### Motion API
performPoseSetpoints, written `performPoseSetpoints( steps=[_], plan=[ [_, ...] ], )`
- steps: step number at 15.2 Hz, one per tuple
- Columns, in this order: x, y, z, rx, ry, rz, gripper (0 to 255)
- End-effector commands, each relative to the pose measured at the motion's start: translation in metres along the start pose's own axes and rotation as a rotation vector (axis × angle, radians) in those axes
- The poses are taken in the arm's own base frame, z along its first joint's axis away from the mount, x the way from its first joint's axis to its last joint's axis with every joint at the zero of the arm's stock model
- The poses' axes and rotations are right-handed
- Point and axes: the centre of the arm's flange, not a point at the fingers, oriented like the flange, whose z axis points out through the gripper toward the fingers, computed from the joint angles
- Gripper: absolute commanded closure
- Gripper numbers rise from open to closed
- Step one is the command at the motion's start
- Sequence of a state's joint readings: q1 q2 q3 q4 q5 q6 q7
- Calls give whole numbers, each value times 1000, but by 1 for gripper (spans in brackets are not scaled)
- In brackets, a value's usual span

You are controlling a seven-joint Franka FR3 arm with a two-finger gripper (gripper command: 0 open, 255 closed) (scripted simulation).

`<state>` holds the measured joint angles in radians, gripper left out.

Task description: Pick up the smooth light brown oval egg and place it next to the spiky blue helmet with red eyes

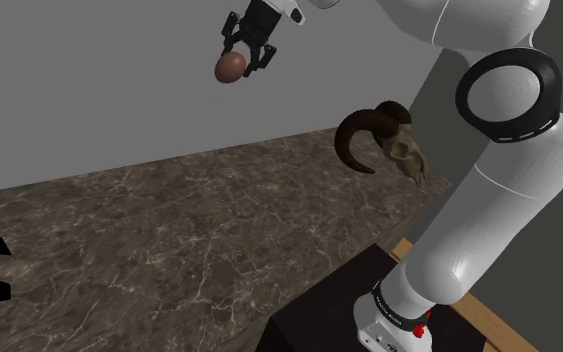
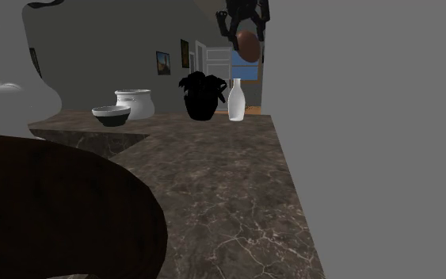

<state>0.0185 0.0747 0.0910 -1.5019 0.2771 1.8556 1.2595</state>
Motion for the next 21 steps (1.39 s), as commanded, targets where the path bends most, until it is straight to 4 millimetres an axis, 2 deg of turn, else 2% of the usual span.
performPoseSetpoints(
  steps=[1, 6, 21],
  plan=[
    [-1, -3, -10, 0, 0, 0, 255],
    [-5, -12, -34, 0, 0, 0, 255],
    [-189, 62, -25, 0, 0, 0, 255]
  ],
)
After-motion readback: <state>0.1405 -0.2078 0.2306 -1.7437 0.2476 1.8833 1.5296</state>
